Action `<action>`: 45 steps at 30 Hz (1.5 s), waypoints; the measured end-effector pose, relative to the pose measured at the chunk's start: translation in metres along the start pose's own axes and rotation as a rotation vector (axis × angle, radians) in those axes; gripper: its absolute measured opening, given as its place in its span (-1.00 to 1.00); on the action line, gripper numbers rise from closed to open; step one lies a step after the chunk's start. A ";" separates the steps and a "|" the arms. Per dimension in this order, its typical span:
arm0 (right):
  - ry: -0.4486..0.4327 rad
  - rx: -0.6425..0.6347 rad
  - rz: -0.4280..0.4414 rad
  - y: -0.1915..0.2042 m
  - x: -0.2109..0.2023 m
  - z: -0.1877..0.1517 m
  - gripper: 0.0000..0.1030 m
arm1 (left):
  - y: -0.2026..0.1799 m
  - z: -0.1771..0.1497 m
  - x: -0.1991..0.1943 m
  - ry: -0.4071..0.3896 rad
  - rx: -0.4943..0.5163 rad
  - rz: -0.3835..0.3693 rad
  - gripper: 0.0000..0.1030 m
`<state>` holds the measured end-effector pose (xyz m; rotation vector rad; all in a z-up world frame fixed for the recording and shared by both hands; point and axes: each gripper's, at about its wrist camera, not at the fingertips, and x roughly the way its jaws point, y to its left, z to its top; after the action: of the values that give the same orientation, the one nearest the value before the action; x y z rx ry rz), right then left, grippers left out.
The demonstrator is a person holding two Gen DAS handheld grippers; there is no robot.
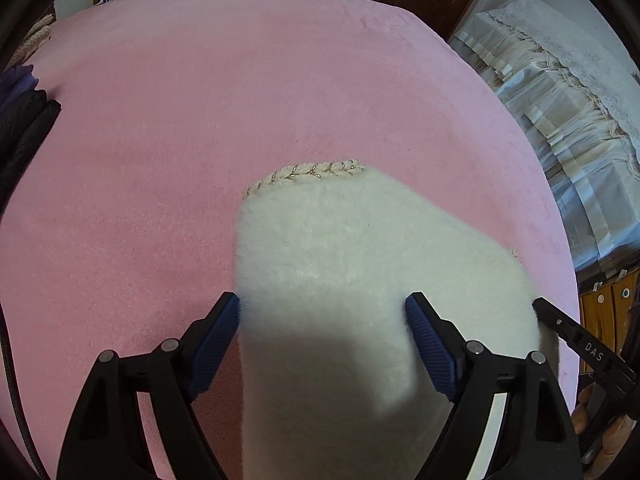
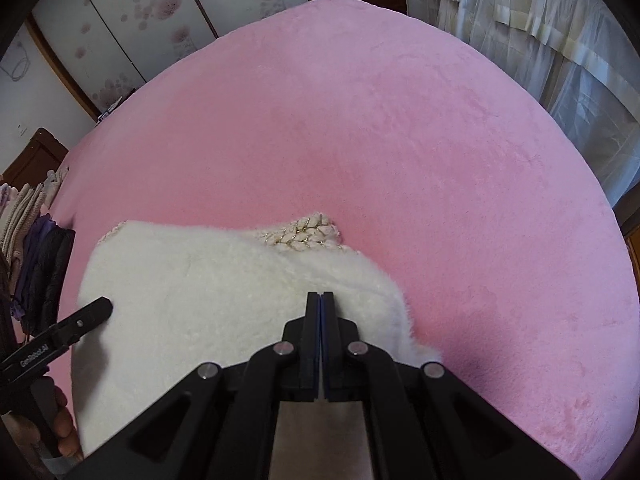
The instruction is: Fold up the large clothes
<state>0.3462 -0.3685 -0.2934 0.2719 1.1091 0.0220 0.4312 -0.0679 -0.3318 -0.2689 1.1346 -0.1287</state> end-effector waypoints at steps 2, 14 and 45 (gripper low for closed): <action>0.000 0.010 0.017 0.000 -0.005 0.000 -1.00 | 0.001 0.000 0.000 0.000 0.002 0.009 0.66; -0.131 0.036 0.098 -0.026 -0.089 -0.008 0.38 | -0.012 0.004 -0.062 -0.029 0.032 -0.046 0.87; 0.349 0.103 0.507 -0.043 0.032 -0.066 0.73 | 0.024 -0.088 0.030 0.335 -0.087 -0.448 1.00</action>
<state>0.2967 -0.3915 -0.3586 0.6552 1.3638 0.4790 0.3628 -0.0648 -0.3999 -0.5938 1.3995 -0.5374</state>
